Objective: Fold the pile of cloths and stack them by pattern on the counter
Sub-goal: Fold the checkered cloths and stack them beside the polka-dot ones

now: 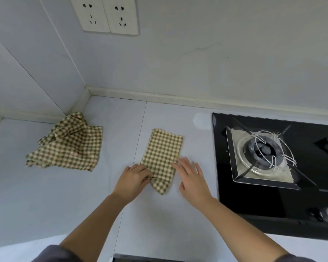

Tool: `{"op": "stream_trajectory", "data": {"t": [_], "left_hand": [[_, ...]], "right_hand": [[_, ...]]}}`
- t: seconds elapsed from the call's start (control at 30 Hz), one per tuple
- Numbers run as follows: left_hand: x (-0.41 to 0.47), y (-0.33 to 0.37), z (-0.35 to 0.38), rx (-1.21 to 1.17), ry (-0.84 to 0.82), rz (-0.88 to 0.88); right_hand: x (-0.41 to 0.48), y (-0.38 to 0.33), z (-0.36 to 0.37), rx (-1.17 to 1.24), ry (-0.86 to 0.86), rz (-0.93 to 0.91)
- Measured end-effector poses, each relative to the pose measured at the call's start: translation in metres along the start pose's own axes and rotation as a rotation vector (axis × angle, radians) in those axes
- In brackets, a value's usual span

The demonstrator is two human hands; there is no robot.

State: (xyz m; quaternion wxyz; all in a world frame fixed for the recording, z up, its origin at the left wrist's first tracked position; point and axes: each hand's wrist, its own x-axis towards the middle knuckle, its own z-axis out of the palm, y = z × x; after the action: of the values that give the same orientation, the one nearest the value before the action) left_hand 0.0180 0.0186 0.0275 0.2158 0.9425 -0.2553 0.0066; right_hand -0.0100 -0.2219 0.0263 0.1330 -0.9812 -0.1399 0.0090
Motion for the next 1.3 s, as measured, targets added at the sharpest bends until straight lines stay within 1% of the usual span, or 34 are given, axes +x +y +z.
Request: {"op": "stream_trajectory", "data": {"t": [0.1, 0.17, 0.2, 0.23, 0.3, 0.37, 0.4, 0.43, 0.53, 0.6, 0.63, 0.7, 0.83, 0.9, 0.97, 1.13, 1.3], "left_hand": [[0.003, 0.008, -0.005, -0.094, 0.037, -0.021], [0.003, 0.012, -0.011, -0.179, 0.013, -0.030], [0.001, 0.012, -0.014, -0.201, -0.017, -0.046], [-0.003, 0.009, -0.015, -0.216, -0.023, -0.064], [-0.014, -0.002, -0.018, -0.183, 0.067, -0.120], [-0.029, -0.017, -0.019, -0.058, 0.175, -0.176], [-0.035, -0.021, -0.018, -0.007, 0.180, -0.198], [-0.039, -0.022, -0.015, 0.024, 0.151, -0.191], [-0.034, -0.013, -0.009, 0.025, 0.060, -0.086], [-0.023, -0.010, -0.005, 0.011, 0.045, -0.031], [-0.016, -0.010, -0.004, -0.009, 0.042, -0.016], [-0.007, -0.007, -0.005, -0.084, 0.007, -0.056], [0.020, 0.003, -0.020, -0.290, -0.045, -0.327], [0.036, 0.005, -0.024, -0.276, -0.068, -0.439], [0.053, 0.005, -0.025, -0.211, -0.115, -0.530], [0.079, 0.009, -0.020, -0.037, -0.211, -0.630], [0.091, 0.014, -0.015, 0.141, -0.273, -0.644]], "right_hand": [[0.005, -0.009, 0.001, 0.080, -0.005, -0.108], [0.009, -0.014, 0.006, 0.140, -0.029, -0.167], [0.010, -0.017, 0.008, 0.202, -0.058, -0.161], [0.010, -0.019, 0.009, 0.262, -0.089, -0.139], [0.009, -0.020, 0.009, 0.364, -0.148, -0.096], [0.008, -0.020, 0.006, 0.449, -0.186, -0.045], [0.009, -0.020, 0.004, 0.494, -0.202, -0.022], [0.009, -0.021, 0.002, 0.530, -0.220, -0.004], [0.010, -0.021, -0.003, 0.621, -0.243, 0.063], [0.012, -0.022, -0.007, 0.703, -0.230, 0.110], [0.013, -0.022, -0.009, 0.738, -0.224, 0.133], [0.016, -0.022, -0.012, 0.789, -0.207, 0.192], [0.037, -0.020, -0.024, 0.826, -0.093, 0.445], [0.051, -0.017, -0.027, 0.787, -0.050, 0.550], [0.063, -0.014, -0.026, 0.746, -0.057, 0.613], [0.084, -0.014, -0.022, 0.573, -0.099, 0.716], [0.090, -0.018, -0.018, 0.456, -0.121, 0.796]]}}
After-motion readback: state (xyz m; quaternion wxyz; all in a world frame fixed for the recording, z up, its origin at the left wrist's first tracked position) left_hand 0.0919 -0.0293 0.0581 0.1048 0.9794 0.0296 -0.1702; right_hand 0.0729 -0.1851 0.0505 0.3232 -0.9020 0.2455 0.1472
